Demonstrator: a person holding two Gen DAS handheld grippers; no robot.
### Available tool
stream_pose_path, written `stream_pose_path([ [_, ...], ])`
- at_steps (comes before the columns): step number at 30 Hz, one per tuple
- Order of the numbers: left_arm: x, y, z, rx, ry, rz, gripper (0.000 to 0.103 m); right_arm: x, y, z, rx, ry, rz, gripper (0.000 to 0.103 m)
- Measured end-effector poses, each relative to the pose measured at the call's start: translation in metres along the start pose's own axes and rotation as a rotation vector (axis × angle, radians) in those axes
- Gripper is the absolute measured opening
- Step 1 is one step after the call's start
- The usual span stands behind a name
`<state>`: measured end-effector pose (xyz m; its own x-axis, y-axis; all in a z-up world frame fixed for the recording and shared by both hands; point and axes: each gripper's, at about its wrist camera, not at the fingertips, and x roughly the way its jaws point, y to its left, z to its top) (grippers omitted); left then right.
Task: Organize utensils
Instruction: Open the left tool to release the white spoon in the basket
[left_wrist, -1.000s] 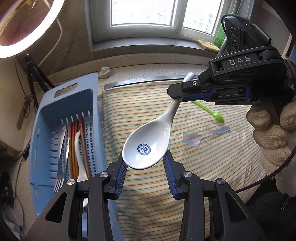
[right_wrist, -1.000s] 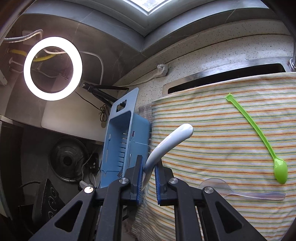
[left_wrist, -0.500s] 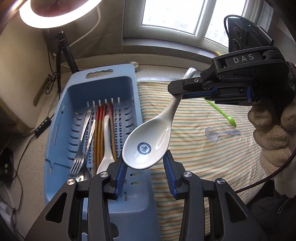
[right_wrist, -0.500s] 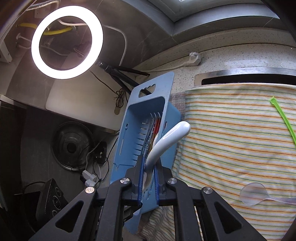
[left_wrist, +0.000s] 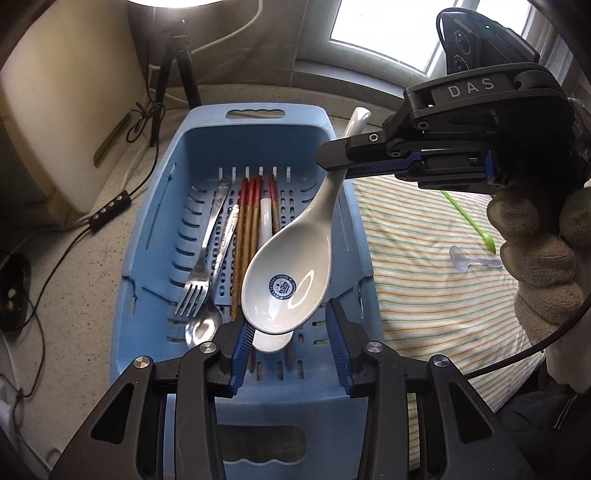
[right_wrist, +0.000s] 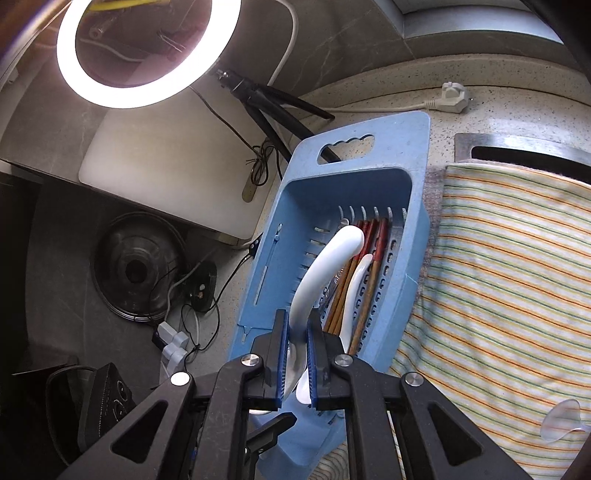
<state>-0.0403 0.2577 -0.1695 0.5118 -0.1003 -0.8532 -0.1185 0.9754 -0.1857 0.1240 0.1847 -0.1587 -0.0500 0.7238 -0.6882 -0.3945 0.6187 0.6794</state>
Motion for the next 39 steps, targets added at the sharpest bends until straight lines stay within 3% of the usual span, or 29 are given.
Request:
stream_pose_path([
  [21,0.003,-0.005,-0.005,0.017,0.001,-0.050,0.037,0.030,-0.003,0.006,0.029,0.048,-0.041,0.012],
  [24,0.002,-0.007,-0.004,0.025,-0.005,-0.047,0.037,0.027,0.000,0.005,0.020,0.039,-0.035,0.021],
  [39,-0.009,-0.019,0.001,0.051,-0.018,-0.034,0.037,-0.005,-0.005,-0.001,0.002,-0.016,-0.028,0.031],
])
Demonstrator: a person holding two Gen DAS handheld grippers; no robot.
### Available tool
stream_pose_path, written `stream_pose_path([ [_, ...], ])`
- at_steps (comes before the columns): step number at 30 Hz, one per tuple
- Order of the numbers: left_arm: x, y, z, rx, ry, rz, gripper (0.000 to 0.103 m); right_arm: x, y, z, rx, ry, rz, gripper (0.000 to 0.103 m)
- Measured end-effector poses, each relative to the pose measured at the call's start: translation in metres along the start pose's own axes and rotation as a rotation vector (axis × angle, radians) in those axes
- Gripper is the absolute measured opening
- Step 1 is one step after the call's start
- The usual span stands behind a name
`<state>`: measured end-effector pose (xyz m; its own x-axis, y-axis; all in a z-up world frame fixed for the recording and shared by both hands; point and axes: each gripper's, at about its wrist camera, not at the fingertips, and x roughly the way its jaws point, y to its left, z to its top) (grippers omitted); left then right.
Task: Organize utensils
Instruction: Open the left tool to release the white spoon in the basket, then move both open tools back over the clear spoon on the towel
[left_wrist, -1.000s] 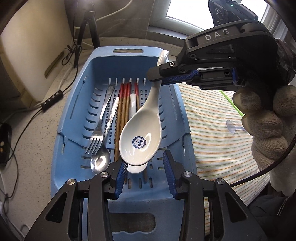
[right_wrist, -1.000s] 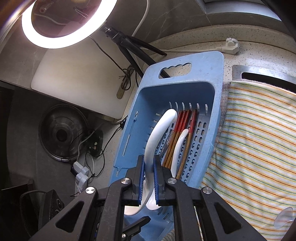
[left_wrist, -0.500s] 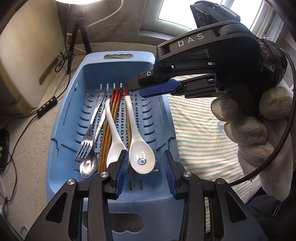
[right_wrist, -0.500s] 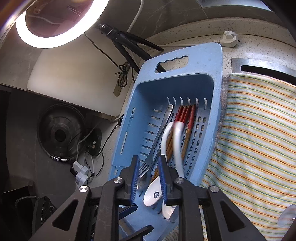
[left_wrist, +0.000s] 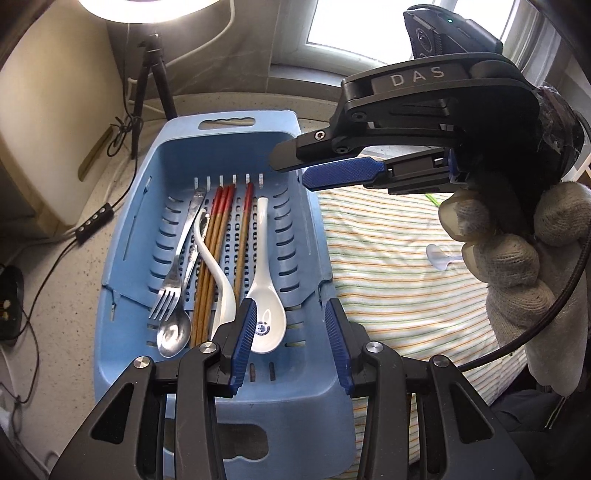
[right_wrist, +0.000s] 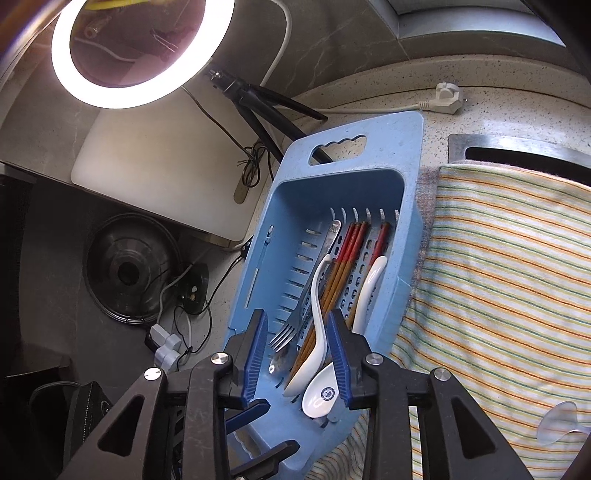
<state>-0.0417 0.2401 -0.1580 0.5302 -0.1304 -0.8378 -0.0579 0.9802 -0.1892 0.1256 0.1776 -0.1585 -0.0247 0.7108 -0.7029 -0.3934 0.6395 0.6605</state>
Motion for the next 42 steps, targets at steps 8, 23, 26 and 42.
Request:
stream_pose_path([
  [8,-0.001,-0.018,0.005,0.035,-0.004,-0.008,0.037,-0.038,-0.028,-0.013,0.025,-0.067,-0.013,0.043],
  [23,0.022,-0.086,0.019,0.153,0.040,-0.070,0.037,-0.156,-0.131,-0.047,0.062,-0.260,-0.153,0.043],
  [26,0.028,-0.100,0.021,0.167,0.053,-0.078,0.037,-0.172,-0.153,-0.051,0.073,-0.269,-0.185,0.043],
  [42,0.045,-0.133,0.020,0.167,0.086,-0.072,0.037,-0.151,-0.190,-0.044,-0.039,-0.087,-0.383,0.034],
])
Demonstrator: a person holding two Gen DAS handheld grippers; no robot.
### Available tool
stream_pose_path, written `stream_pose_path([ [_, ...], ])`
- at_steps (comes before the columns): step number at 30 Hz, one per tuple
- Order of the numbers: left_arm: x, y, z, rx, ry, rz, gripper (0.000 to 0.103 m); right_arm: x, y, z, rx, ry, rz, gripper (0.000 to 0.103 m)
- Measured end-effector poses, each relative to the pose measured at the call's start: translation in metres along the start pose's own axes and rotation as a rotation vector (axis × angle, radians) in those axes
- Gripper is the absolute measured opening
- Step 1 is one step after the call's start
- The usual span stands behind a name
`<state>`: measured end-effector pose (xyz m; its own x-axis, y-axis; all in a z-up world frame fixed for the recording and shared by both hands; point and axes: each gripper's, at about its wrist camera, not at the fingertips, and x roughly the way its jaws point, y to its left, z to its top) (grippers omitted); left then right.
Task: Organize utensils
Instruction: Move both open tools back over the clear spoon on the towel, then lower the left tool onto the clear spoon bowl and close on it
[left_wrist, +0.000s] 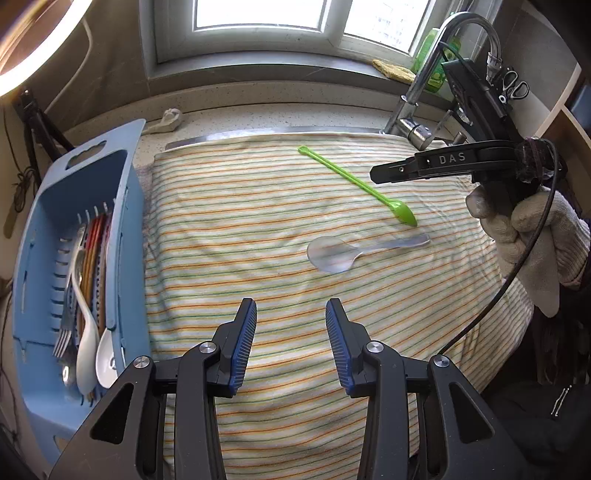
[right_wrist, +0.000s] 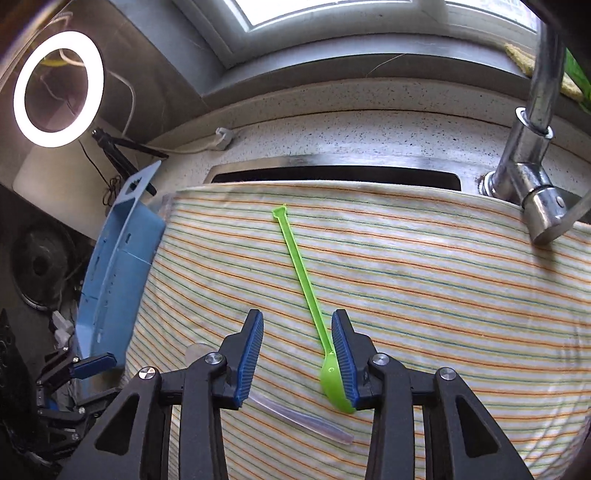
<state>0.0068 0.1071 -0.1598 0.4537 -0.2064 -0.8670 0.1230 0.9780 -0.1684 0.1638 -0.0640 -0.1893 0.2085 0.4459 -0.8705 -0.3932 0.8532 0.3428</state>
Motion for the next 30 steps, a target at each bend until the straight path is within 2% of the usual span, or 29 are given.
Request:
stream_pose_path([
  [8,-0.002,-0.003,0.004,0.006,0.001,0.012,0.037,0.029,0.000,0.014,-0.055,0.074,-0.058,0.031],
  [13,0.007,-0.012,0.032,0.067,-0.002,-0.003,0.037,0.020,-0.004,0.012,-0.009,0.060,-0.002,0.031],
  [17,0.030,-0.023,0.054,0.119,0.035,-0.031,0.037,0.002,-0.007,-0.003,0.006,0.047,0.049,0.029],
  [25,0.070,-0.044,0.066,0.229,0.127,-0.048,0.037,-0.033,-0.054,-0.053,0.183,0.025,0.114,0.029],
  [30,0.083,-0.043,0.066,0.239,0.162,-0.075,0.037,-0.031,-0.060,-0.073,0.209,0.054,0.138,0.019],
])
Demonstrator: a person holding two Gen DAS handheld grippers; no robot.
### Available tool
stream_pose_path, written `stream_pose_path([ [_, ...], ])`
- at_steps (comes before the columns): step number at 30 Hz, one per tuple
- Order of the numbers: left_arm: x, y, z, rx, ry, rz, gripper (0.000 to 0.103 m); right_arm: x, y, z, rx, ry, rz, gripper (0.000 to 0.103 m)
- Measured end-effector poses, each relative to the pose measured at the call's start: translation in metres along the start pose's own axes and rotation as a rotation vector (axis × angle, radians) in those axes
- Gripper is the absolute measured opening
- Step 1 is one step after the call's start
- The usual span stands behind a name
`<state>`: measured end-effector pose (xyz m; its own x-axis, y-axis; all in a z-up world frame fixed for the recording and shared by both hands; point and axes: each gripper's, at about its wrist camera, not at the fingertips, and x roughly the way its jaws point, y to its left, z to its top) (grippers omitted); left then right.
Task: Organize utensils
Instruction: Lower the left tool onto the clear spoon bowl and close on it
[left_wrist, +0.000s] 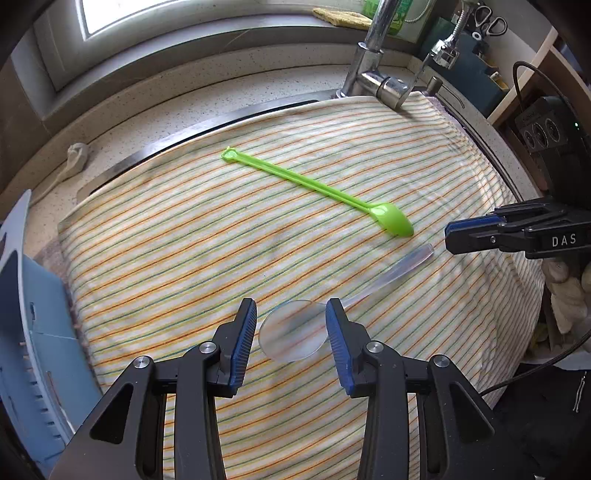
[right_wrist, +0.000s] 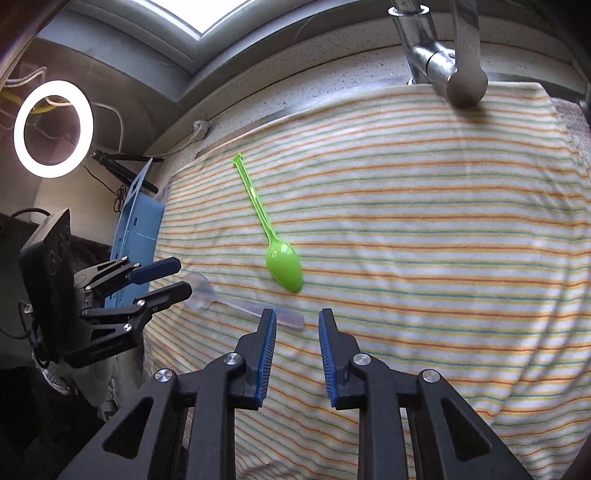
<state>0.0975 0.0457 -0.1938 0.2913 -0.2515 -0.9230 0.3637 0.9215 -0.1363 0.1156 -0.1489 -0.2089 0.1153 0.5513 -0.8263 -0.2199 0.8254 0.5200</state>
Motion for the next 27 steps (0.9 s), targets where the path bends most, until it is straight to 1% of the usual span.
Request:
stream_pose_path([
  [3,0.004,0.000,-0.002,0.009,0.016,-0.019,0.037,0.007,0.005,-0.004,-0.008,0.019,0.015,0.017],
  [7,0.009,0.000,-0.009,0.007,0.040,-0.041,0.037,0.019,0.012,-0.006,-0.035,0.026,-0.006,0.017],
  [9,0.012,-0.003,-0.014,0.008,0.047,-0.044,0.037,0.024,0.013,-0.004,-0.037,0.024,-0.002,0.017],
  [14,0.010,-0.006,-0.026,0.005,0.041,-0.048,0.037,0.029,0.019,0.000,-0.052,0.029,0.005,0.017],
  [18,0.010,-0.004,-0.029,-0.008,0.038,-0.053,0.037,0.034,0.028,0.002,-0.067,0.030,0.016,0.017],
  [22,0.009,-0.005,-0.032,0.000,0.036,-0.050,0.037,0.041,0.036,0.002,-0.072,0.029,0.031,0.017],
  [24,0.009,-0.007,-0.033,0.005,0.036,-0.047,0.037,0.046,0.036,0.003,-0.045,0.025,0.055,0.017],
  [25,0.009,-0.007,-0.034,0.004,0.034,-0.046,0.037,0.049,0.035,0.004,-0.016,0.027,0.081,0.017],
  [27,0.009,-0.007,-0.034,0.004,0.033,-0.041,0.032,0.054,0.032,0.004,0.045,0.030,0.124,0.017],
])
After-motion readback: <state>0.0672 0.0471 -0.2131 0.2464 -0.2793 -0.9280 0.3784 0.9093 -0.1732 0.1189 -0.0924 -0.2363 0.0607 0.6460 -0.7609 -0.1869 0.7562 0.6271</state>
